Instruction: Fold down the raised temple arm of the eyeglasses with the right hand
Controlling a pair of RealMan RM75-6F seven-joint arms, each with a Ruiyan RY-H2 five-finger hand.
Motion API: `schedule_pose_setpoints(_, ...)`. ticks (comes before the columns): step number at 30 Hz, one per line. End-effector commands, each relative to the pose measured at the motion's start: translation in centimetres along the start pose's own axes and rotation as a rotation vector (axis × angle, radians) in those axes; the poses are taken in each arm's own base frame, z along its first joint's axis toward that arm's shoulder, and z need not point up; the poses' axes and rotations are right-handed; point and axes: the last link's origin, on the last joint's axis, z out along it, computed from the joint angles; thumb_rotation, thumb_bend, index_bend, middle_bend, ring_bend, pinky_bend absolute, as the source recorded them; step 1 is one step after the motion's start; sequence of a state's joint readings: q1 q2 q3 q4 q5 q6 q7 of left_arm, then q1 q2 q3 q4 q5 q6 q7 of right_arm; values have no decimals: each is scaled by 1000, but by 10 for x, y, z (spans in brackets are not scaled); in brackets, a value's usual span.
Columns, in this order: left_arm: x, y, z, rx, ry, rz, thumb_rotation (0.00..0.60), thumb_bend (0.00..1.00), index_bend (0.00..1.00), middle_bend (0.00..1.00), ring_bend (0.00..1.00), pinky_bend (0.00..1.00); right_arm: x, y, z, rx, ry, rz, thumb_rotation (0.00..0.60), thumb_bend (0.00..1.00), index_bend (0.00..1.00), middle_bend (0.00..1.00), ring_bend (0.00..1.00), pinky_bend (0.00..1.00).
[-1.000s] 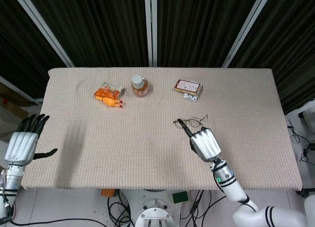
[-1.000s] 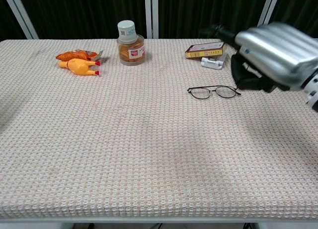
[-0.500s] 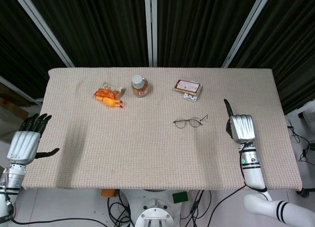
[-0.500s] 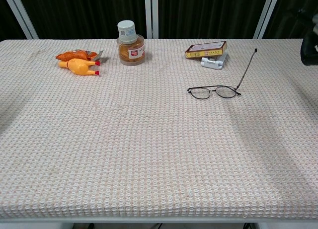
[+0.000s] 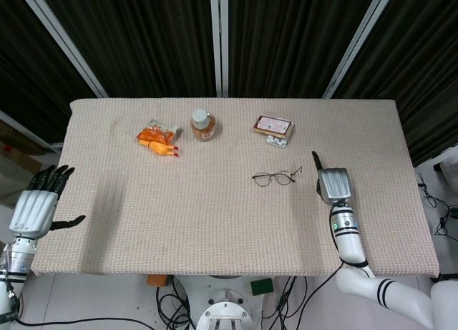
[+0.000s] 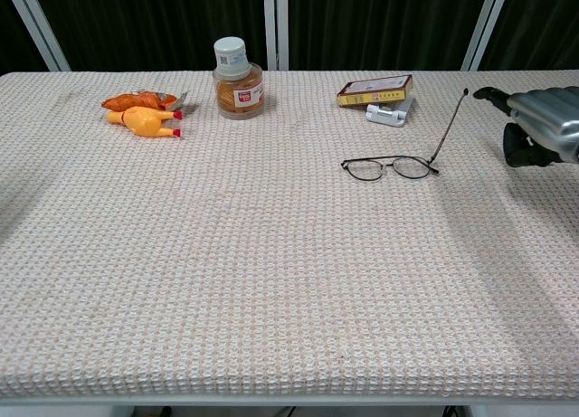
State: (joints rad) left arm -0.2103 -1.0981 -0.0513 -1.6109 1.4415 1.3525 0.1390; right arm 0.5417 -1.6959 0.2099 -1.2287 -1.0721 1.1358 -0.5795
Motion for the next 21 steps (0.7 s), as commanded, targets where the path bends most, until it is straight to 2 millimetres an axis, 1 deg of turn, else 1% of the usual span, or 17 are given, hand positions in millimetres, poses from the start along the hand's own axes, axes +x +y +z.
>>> schedule_pose_setpoints(1,-1,-1,0,4,-2,-3,432,68,78,67,24,121,-4,-13,-1,31,-13,-5,600,1000,0,940,903,800)
schedule_pose_setpoints(5,-3,-3,1,6,-8,-5,432,68,79,67,23,121,-13,-30,-7,73,-43,-6,600,1000,0,940,903,800)
schedule_pose_setpoints(9,-4,-5,1,9,-12,-7,432,69,78,67,23,121,-18,-43,-9,101,-47,-20,600,1000,0,940,903,800)
schedule_pose_setpoints(16,-4,-11,-1,22,-10,-15,433,69,78,67,23,121,-25,-65,-5,138,-63,-59,600,1000,0,940,903,800)
schedule_pose_setpoints(21,-4,-15,-2,31,-7,-19,435,69,78,67,23,121,-30,-74,-3,150,-97,-82,600,1000,0,940,903,800)
